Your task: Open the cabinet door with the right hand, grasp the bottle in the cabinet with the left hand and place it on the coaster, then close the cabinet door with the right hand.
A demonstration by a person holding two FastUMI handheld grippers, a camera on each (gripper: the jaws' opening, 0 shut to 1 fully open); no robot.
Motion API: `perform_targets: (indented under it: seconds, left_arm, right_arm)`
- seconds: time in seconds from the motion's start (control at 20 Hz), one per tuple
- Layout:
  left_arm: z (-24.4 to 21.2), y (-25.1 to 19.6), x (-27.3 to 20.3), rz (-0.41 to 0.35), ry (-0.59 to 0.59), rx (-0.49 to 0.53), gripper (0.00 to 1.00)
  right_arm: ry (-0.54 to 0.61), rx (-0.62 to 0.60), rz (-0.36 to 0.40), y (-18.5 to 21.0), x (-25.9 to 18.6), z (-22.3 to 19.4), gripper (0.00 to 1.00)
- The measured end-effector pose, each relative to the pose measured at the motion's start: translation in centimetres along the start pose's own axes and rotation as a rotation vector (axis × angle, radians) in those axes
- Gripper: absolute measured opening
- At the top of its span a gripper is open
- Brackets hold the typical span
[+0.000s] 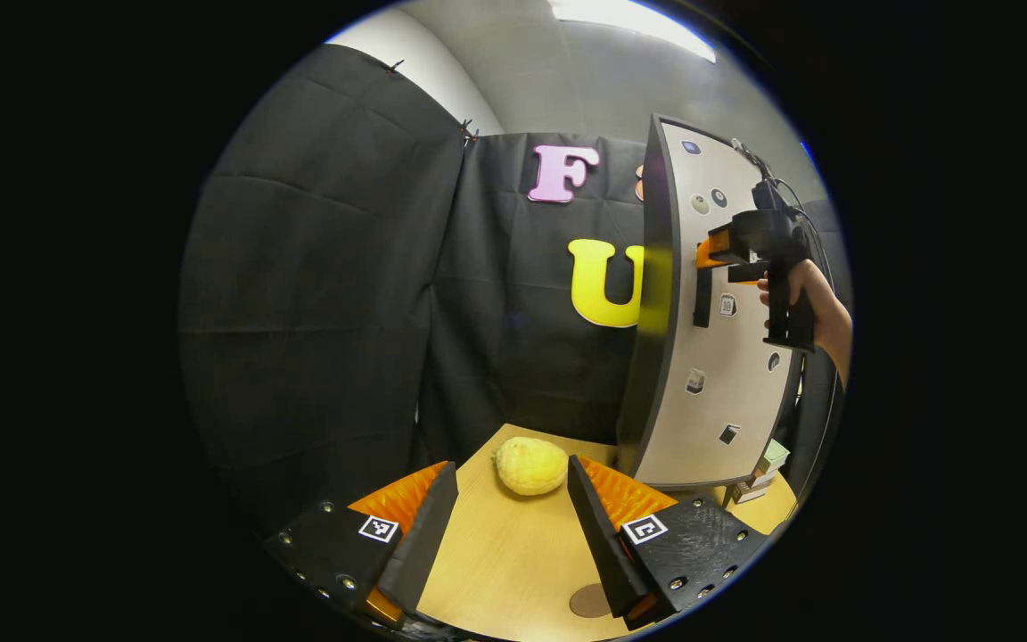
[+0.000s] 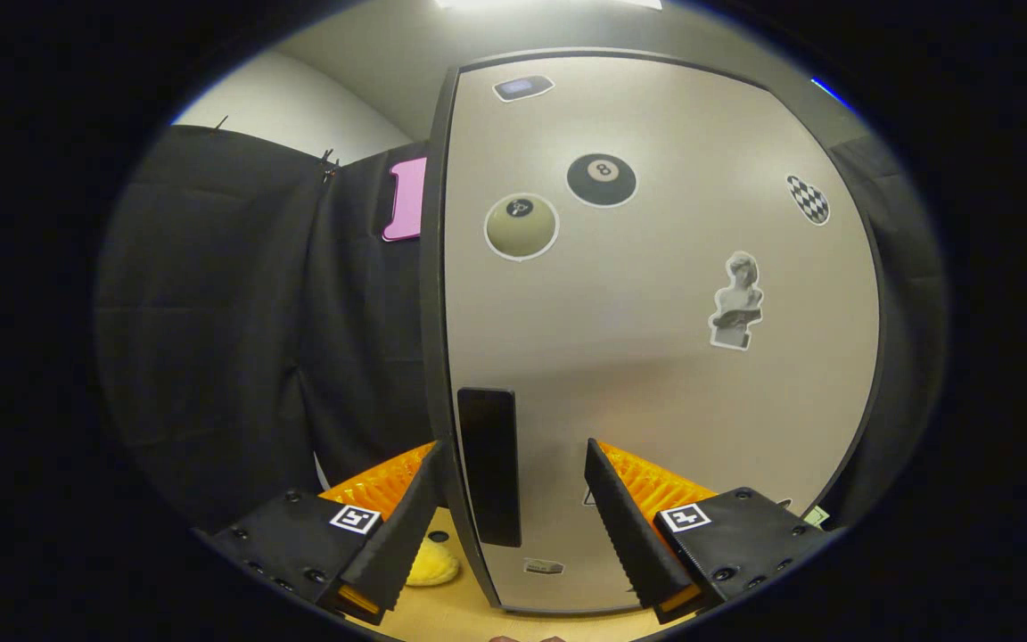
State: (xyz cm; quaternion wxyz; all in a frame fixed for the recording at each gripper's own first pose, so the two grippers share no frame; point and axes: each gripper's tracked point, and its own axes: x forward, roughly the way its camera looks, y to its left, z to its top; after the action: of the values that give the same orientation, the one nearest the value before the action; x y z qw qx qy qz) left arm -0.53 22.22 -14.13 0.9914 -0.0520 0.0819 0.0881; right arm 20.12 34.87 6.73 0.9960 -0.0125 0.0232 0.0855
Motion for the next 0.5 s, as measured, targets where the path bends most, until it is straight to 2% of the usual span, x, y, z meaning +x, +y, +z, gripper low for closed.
perform_targets:
  seconds: [0.1, 0.15, 0.25, 0.4, 0.45, 0.5]
  left_arm:
    - [-0.6, 0.9, 0.1, 0.018, 0.013, -0.009, 0.72]
    - [-1.1, 1.3, 0.2, 0.027, 0.020, -0.010, 0.72]
    - [-1.3, 1.9, 0.3, 0.040, 0.027, -0.013, 0.72]
    - [-1.2, 2.2, 0.2, 0.038, 0.021, -0.012, 0.72]
    - [-1.3, 2.3, 0.2, 0.038, 0.019, -0.007, 0.72]
    - [-1.3, 2.4, 0.2, 0.039, 0.018, -0.004, 0.72]
  right_arm:
    - [0.009, 0.017, -0.021, 0.1, 0.7, -0.5, 0.98]
    - [0.016, 0.022, -0.034, 0.1, 1.0, -0.7, 0.93]
    - [0.030, 0.027, -0.041, 0.4, 1.5, -1.1, 0.75]
    - [0.062, 0.034, -0.054, 0.7, 1.9, -2.0, 0.64]
    - [0.073, 0.044, -0.047, 1.1, 1.8, -2.2, 0.66]
    - [0.080, 0.044, -0.074, 1.0, 2.4, -2.3, 0.39]
